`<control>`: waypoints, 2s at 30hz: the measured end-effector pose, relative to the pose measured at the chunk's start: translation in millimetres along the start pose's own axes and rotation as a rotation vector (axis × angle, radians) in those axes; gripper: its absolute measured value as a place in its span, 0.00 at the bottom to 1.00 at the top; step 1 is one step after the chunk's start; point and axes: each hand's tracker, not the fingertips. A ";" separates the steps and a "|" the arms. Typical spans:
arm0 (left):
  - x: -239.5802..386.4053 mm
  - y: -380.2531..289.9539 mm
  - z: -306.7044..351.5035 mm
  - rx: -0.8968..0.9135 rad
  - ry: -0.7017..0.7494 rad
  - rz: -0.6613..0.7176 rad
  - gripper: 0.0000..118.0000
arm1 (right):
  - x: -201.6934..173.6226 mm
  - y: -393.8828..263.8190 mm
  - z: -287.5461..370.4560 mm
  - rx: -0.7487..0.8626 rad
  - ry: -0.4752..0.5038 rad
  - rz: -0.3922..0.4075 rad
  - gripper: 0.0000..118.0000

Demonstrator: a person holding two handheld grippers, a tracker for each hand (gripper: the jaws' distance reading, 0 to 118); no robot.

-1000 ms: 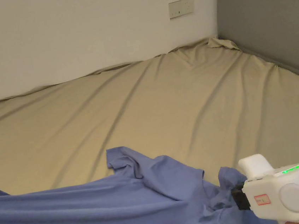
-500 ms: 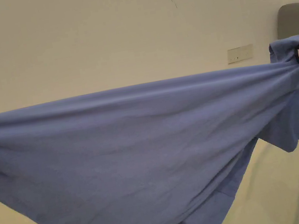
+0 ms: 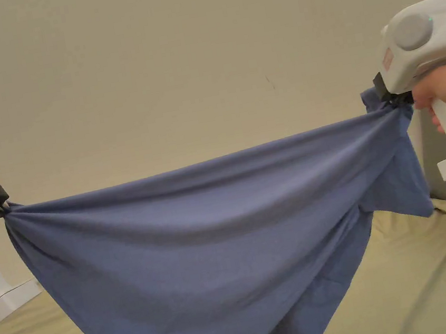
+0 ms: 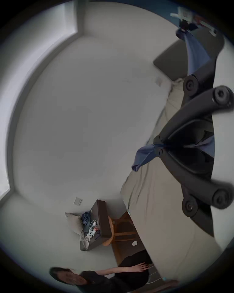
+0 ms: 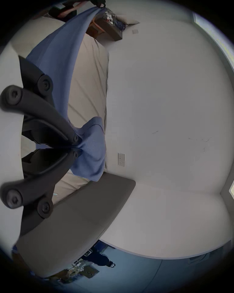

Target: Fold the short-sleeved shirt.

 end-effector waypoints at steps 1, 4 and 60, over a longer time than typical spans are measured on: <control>2.6 -2.3 -7.7 0.012 -0.014 0.003 0.00 | -4.6 -0.7 -7.5 0.002 0.005 0.004 0.04; 9.2 -20.6 -22.6 0.074 -0.043 -0.066 0.00 | -18.7 -17.3 -30.6 -0.002 0.044 0.007 0.04; -271.6 -411.5 179.0 -0.602 0.001 0.033 1.00 | 43.7 -573.9 92.3 -0.716 0.251 -0.244 1.00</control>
